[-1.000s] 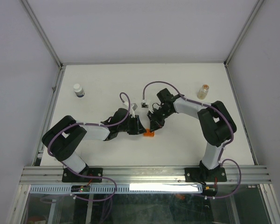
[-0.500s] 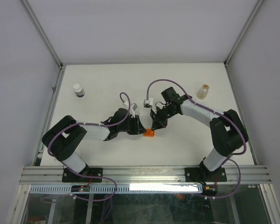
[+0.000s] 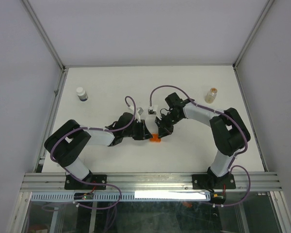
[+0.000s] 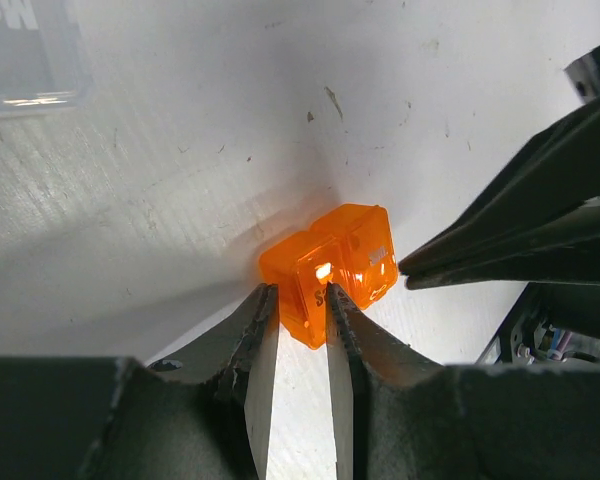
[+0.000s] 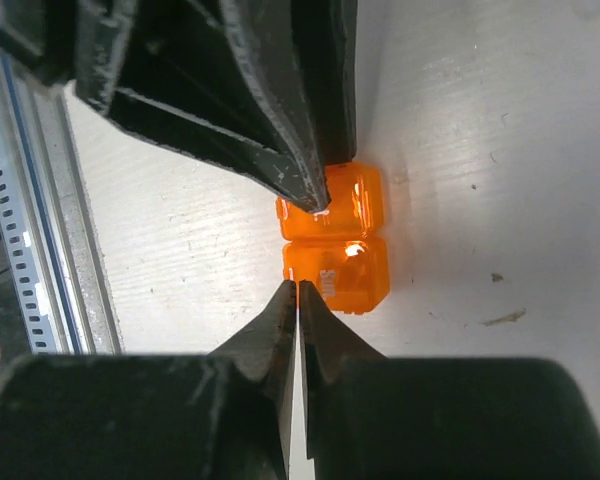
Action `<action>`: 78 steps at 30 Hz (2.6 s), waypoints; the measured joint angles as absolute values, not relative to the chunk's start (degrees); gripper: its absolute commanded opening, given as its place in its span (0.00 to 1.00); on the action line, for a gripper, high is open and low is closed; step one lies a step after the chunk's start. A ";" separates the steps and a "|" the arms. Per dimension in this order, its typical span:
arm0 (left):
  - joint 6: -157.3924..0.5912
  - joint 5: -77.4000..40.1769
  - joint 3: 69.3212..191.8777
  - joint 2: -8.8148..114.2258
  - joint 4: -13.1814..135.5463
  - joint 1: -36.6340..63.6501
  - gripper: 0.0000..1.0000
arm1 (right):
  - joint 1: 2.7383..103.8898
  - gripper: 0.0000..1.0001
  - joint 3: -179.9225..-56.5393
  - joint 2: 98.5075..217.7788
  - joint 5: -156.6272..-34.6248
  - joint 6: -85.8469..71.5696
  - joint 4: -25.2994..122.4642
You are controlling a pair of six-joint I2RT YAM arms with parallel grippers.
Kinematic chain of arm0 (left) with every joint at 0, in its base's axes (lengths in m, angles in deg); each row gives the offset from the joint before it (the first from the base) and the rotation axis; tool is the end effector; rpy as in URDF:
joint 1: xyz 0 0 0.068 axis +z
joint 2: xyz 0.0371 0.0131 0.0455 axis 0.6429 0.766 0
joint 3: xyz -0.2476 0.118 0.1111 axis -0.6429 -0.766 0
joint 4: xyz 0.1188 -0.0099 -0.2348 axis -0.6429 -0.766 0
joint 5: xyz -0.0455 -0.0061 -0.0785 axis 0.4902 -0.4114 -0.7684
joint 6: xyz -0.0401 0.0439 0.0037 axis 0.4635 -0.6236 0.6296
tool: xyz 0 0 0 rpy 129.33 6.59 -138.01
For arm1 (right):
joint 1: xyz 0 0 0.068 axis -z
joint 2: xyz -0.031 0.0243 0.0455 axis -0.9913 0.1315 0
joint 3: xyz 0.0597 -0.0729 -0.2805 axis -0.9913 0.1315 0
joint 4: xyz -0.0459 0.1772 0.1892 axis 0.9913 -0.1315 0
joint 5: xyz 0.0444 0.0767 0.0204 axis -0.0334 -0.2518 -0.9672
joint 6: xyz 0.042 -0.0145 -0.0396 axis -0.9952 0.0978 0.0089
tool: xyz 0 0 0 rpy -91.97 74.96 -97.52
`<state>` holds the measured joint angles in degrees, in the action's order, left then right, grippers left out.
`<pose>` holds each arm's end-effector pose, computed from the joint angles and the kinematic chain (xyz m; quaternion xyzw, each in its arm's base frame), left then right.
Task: Sort the pills into containers
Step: Close the pill container at the center of the board.
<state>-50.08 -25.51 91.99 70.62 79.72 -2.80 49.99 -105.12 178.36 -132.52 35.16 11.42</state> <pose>0.2145 -0.2143 0.1444 0.0793 0.8934 -0.3708 0.2410 0.2628 0.2034 0.1857 -0.5504 0.7374 0.3732 0.1184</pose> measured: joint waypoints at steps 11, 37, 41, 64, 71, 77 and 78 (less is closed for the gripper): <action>-50.04 -25.53 92.04 70.62 79.57 -2.76 0.29 | 49.64 0.09 -96.29 161.59 -130.92 38.31 19.70; -49.47 -27.30 91.40 70.62 80.14 -2.27 0.27 | 41.30 0.07 -91.24 161.66 -114.44 40.73 30.09; -49.47 -27.43 91.40 70.62 80.12 -2.25 0.27 | 41.30 0.07 -91.24 159.95 -115.80 40.71 30.15; -49.49 -28.74 91.40 70.73 80.09 -1.14 0.27 | 44.81 0.08 -96.27 164.68 -120.63 39.77 24.27; -49.49 -28.92 91.40 70.73 80.03 -1.14 0.27 | 44.70 0.07 -96.27 163.28 -123.25 39.90 23.57; -49.51 -29.07 91.40 70.73 80.03 -1.14 0.27 | 44.81 0.06 -97.36 170.84 -123.38 40.67 21.85; -49.51 -29.14 91.40 70.73 80.03 -1.14 0.27 | 44.79 0.06 -97.91 171.01 -122.79 40.73 21.85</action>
